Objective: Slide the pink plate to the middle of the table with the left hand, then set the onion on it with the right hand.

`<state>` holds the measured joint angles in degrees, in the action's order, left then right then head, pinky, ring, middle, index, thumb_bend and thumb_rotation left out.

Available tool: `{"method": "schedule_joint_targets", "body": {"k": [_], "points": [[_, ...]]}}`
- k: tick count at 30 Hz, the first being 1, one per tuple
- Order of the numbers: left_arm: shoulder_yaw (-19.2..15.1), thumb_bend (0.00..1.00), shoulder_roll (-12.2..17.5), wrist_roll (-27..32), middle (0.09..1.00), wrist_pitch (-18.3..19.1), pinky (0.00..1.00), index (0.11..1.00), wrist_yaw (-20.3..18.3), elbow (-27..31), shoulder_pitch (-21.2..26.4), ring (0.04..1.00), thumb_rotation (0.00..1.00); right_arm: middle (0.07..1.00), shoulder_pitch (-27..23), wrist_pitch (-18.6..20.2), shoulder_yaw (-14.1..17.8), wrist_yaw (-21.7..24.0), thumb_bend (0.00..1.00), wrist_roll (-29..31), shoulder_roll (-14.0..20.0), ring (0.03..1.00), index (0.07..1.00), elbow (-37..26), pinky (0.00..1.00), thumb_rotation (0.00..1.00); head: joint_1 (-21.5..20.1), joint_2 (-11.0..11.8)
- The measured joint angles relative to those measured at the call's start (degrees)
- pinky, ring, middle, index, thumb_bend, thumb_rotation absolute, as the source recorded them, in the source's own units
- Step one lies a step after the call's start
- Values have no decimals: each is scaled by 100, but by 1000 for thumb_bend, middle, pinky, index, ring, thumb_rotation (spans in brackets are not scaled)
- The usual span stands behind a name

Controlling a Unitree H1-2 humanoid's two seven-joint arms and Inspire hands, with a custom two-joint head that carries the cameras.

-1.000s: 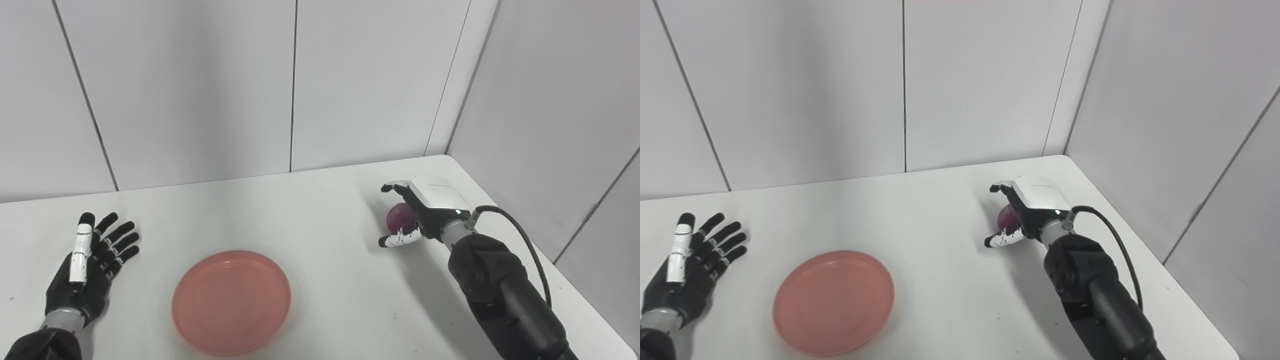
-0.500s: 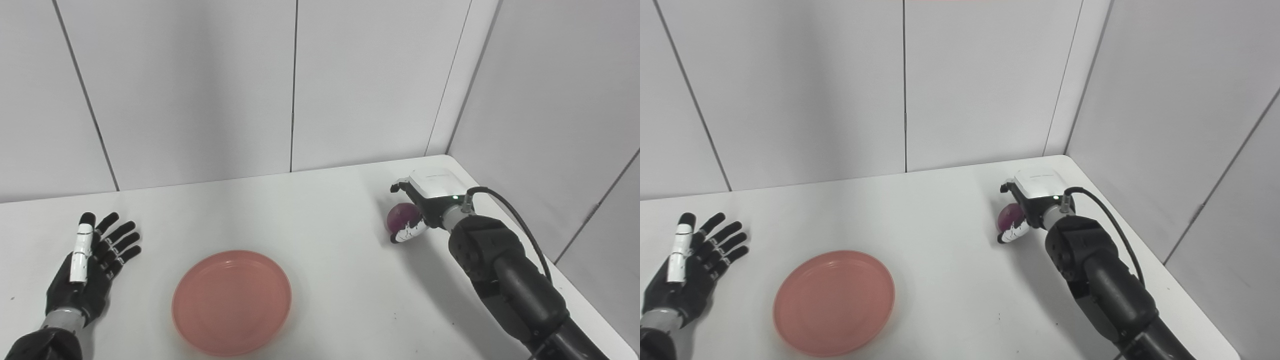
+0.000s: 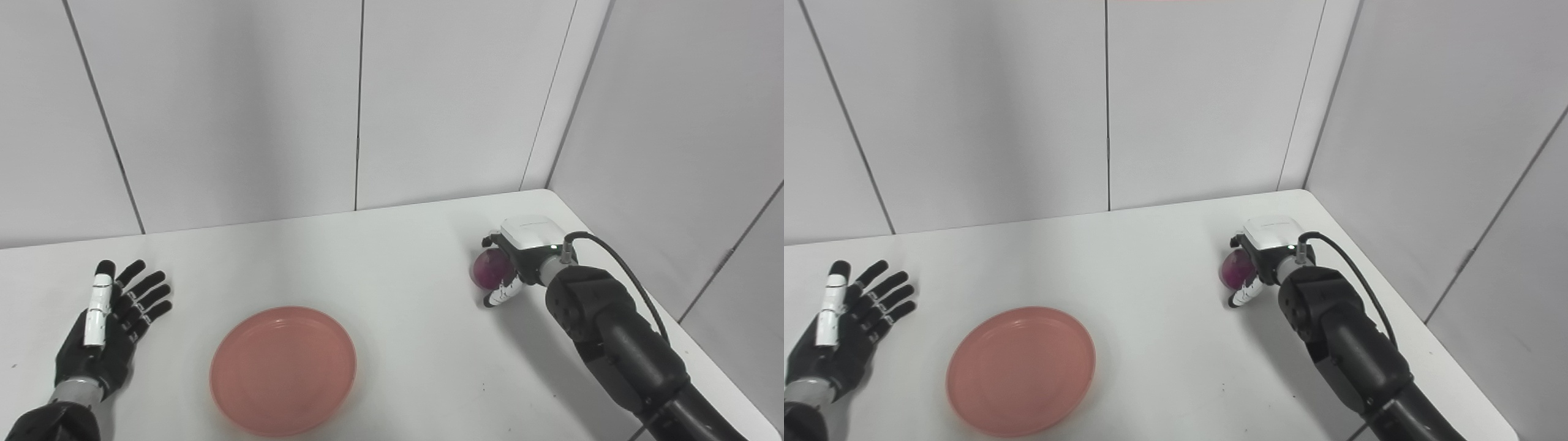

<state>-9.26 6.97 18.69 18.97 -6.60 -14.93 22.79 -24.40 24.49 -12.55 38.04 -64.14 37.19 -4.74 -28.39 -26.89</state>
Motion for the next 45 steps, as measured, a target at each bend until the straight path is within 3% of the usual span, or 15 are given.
{"method": "schedule_joint_targets", "body": {"k": [7,30,40,45], "points": [[-13,652,-10,1,799,0,801,850,-1,6,-1,809,861,869,-55,-137,-68,-56,1000,21,0,821,831,436,553,354,44,-9],[-62,629,-66,-3,804,0,796,856,-3,23,-15,813,864,869,-110,-180,-60,-284,1000,355,3,816,825,716,570,355,114,-62],[-60,636,-67,-2,801,0,795,862,-9,23,-15,809,854,810,-141,-179,-60,-286,944,447,7,745,786,742,564,315,123,-70],[-59,649,-63,-2,809,0,804,870,-19,23,-15,814,854,708,-180,-180,-94,-286,905,509,29,646,731,792,526,309,132,-88]]}}
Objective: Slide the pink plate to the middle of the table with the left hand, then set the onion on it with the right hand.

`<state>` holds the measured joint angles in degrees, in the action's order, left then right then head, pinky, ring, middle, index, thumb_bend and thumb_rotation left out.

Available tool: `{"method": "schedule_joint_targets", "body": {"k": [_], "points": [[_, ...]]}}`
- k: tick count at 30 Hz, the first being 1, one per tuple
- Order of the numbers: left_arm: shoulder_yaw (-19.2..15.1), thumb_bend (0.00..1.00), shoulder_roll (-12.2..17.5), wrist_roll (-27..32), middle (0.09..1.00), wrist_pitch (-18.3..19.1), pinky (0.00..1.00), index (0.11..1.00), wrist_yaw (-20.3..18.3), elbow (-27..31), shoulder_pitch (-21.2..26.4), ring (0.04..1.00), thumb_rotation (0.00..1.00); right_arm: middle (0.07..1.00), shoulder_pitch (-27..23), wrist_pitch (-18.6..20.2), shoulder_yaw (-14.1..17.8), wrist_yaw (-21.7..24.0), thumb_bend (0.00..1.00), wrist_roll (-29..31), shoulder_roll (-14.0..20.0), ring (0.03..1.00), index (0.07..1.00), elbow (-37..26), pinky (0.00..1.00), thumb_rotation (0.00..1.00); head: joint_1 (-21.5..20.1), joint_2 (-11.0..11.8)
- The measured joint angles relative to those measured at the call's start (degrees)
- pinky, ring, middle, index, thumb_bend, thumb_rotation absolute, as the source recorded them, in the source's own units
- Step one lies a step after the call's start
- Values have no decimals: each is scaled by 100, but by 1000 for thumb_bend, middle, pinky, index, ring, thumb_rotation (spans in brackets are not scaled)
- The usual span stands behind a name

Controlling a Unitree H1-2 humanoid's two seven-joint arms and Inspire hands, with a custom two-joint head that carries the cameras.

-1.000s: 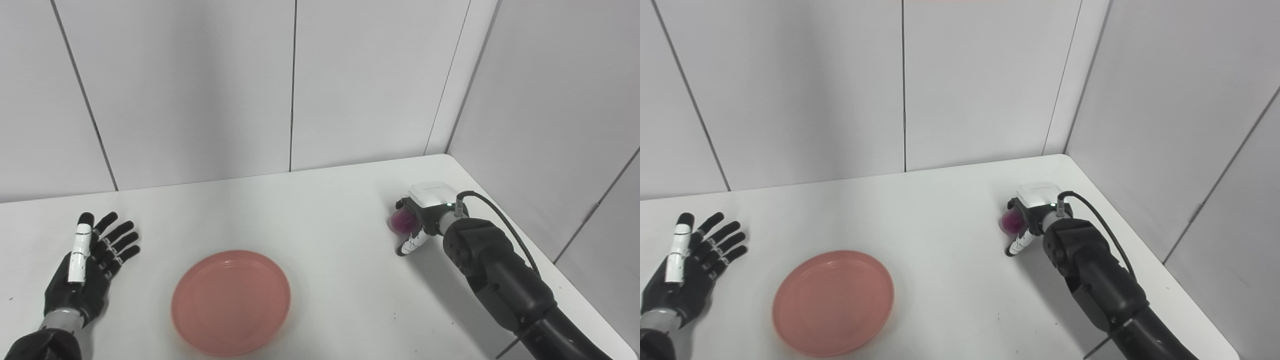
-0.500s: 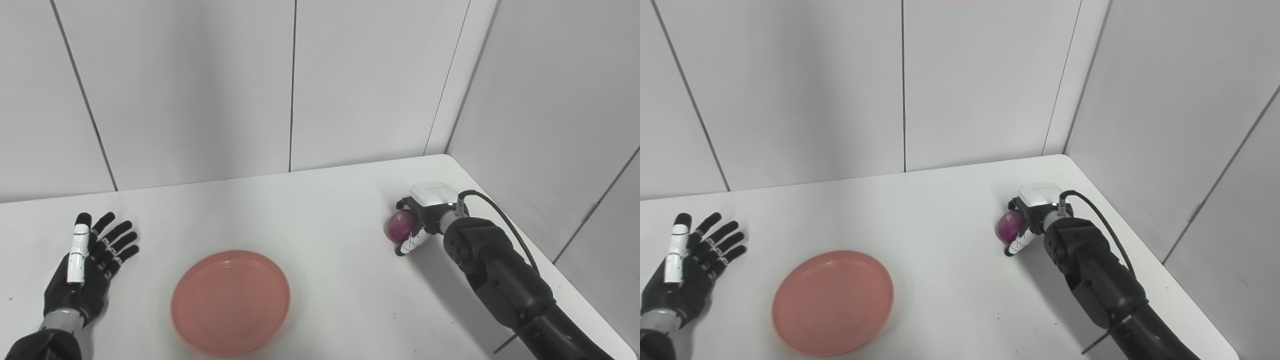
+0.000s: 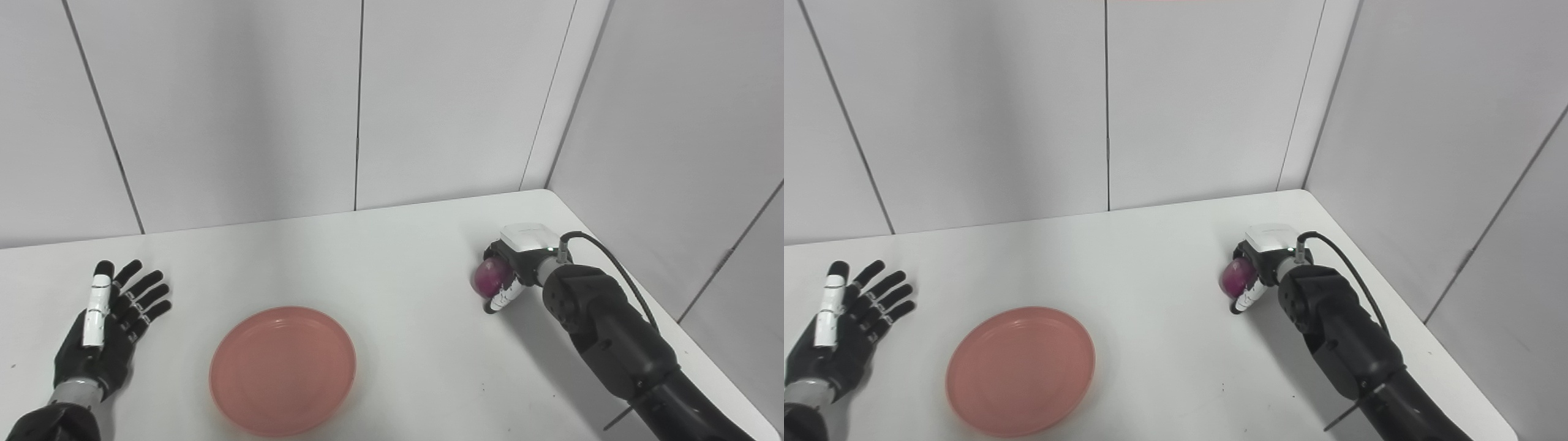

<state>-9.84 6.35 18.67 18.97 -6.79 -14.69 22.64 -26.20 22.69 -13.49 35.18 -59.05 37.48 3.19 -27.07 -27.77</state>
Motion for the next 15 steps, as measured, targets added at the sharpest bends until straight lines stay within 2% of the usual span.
{"method": "schedule_joint_targets", "body": {"k": [5,9,11,15], "points": [[-1,660,0,2,809,0,793,864,-2,-1,0,813,841,647,-31,1,-14,-5,871,81,-1,570,704,27,480,260,0,-17],[8,659,2,2,814,0,797,867,-10,0,0,815,838,617,-39,1,-14,-89,846,186,-5,544,690,47,462,233,0,-26],[10,668,2,0,810,0,797,863,-18,-2,0,811,831,582,-39,1,-15,-118,825,228,-5,498,675,52,418,220,0,-26],[28,669,11,-1,809,0,793,858,-42,-6,1,809,825,577,-40,1,-37,-199,807,251,-5,486,653,75,395,218,0,-26]]}}
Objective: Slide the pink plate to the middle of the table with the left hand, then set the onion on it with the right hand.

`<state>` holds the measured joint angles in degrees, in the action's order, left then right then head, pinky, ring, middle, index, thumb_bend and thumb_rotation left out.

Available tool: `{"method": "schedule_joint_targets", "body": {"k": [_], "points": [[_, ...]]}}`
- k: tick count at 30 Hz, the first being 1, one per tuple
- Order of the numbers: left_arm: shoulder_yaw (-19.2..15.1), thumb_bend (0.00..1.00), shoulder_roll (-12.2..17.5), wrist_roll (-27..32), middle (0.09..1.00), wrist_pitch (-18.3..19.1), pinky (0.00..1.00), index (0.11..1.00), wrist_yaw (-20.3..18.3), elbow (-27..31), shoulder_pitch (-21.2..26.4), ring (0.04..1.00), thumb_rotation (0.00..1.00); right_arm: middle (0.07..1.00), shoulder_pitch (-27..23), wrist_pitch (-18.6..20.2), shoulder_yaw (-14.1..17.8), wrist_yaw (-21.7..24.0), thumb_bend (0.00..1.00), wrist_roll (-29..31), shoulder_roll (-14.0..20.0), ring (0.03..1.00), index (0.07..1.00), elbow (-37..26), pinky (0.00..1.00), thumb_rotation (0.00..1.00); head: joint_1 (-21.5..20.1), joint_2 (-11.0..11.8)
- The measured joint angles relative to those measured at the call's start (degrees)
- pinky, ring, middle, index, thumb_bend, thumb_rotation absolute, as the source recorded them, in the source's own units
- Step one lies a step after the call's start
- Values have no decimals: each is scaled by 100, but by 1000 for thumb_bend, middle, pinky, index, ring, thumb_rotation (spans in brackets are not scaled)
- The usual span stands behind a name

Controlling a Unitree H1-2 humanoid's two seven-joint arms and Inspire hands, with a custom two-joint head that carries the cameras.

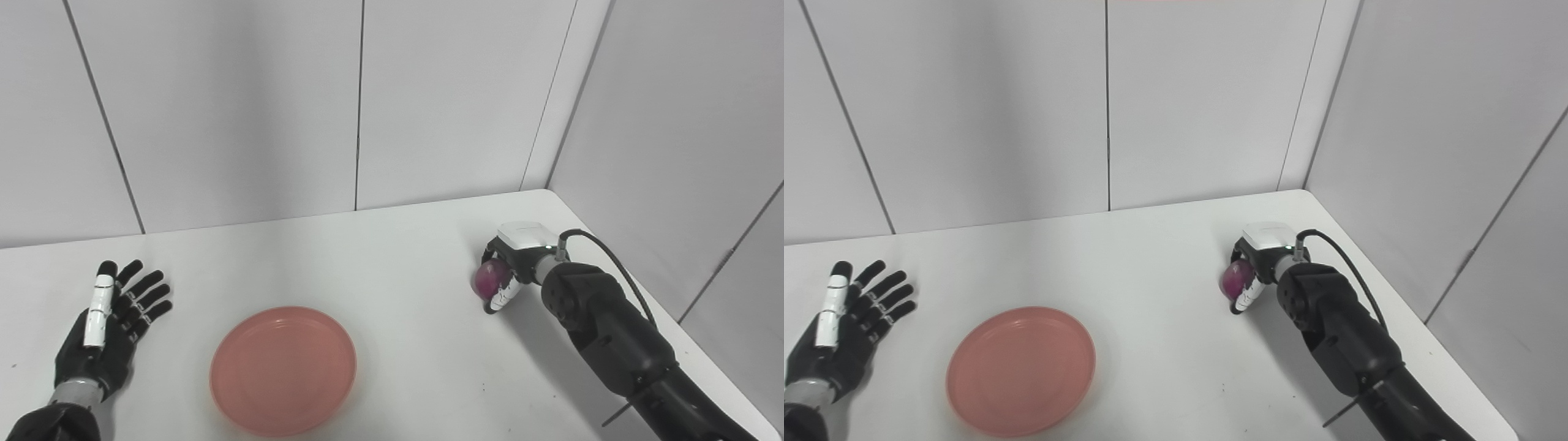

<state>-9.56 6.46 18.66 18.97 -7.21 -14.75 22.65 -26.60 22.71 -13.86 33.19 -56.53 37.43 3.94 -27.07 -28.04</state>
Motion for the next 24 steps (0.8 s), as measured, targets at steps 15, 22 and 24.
{"method": "schedule_joint_targets", "body": {"k": [15,22,24], "points": [[85,668,46,1,823,2,813,875,-36,0,-2,819,834,590,0,-2,-68,-267,520,190,-2,541,488,-5,445,134,35,-18],[90,667,53,4,810,2,795,862,-34,-7,-1,808,827,485,0,-11,-82,-348,530,318,-1,458,489,-20,370,2,53,-9],[90,659,53,3,811,2,797,864,-27,-5,-2,808,834,468,11,-15,-89,-364,530,349,0,434,496,-58,346,0,62,-9]]}}
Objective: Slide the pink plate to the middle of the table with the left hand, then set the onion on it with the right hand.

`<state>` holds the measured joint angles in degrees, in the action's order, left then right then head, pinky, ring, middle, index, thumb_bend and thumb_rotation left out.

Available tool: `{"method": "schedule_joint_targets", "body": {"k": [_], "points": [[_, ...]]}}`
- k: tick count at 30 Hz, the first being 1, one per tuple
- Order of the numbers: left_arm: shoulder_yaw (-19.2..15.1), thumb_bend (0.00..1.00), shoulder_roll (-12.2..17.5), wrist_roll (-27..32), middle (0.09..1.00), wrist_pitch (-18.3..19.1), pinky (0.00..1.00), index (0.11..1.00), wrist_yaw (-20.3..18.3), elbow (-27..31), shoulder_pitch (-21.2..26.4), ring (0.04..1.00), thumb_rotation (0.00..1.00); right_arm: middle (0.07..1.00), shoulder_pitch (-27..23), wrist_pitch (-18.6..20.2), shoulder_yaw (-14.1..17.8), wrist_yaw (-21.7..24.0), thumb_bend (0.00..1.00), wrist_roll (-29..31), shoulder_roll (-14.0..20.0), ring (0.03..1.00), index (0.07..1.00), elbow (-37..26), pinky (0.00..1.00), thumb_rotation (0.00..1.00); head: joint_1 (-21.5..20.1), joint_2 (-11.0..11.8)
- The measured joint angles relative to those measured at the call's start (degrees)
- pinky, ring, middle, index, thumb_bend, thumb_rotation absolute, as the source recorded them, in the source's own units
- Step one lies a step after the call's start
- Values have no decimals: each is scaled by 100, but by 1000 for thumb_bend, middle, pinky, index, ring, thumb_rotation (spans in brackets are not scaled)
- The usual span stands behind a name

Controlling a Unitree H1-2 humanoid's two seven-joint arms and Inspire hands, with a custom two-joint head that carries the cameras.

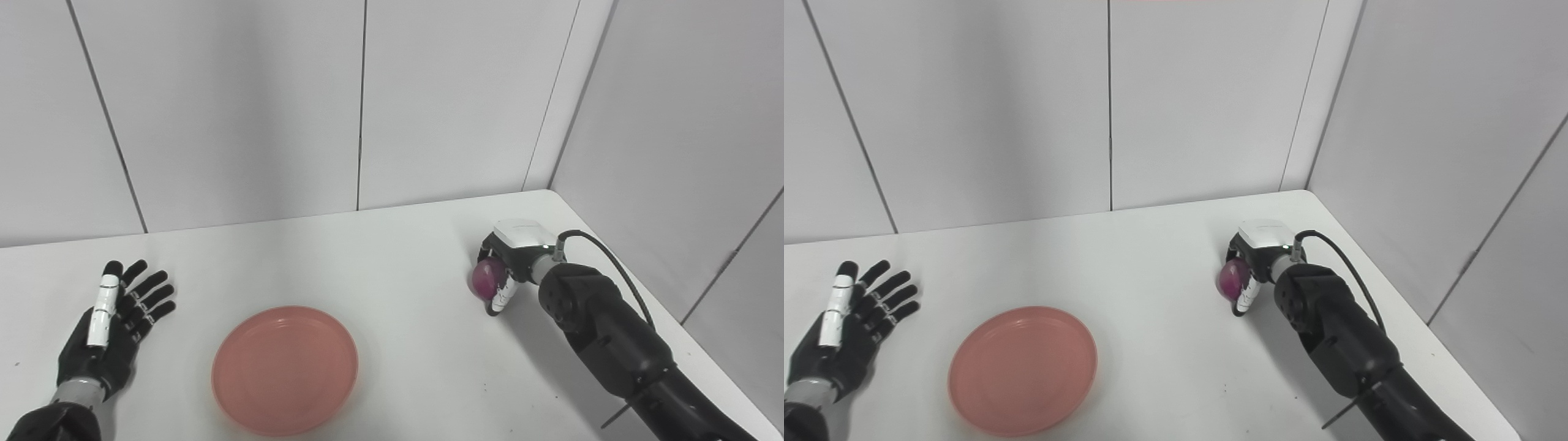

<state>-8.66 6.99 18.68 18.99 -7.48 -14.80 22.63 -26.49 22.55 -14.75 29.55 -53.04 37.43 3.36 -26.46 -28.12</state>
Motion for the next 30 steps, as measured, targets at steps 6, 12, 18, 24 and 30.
{"method": "schedule_joint_targets", "body": {"k": [6,12,18,24,30], "points": [[2,660,-1,-2,811,0,791,861,21,3,-1,807,835,470,23,-11,-76,32,531,6,0,431,496,-260,338,1,53,-9],[33,699,-6,-6,804,-1,792,857,20,4,-1,801,823,431,-3,-24,-113,186,528,20,-17,328,506,-630,249,0,315,-44],[150,711,-77,-115,816,-1,813,875,35,174,-91,812,830,468,-235,-116,-235,349,532,23,-66,294,489,-942,218,0,824,-97],[347,661,-207,-304,818,12,819,885,112,374,-192,821,879,471,-510,-282,-281,492,532,106,-181,268,487,-1343,198,0,1239,-114],[419,645,-387,-405,838,253,842,907,257,639,-275,831,916,470,-668,-626,-406,562,533,209,-387,237,487,-1535,175,1,1635,-132]]}}
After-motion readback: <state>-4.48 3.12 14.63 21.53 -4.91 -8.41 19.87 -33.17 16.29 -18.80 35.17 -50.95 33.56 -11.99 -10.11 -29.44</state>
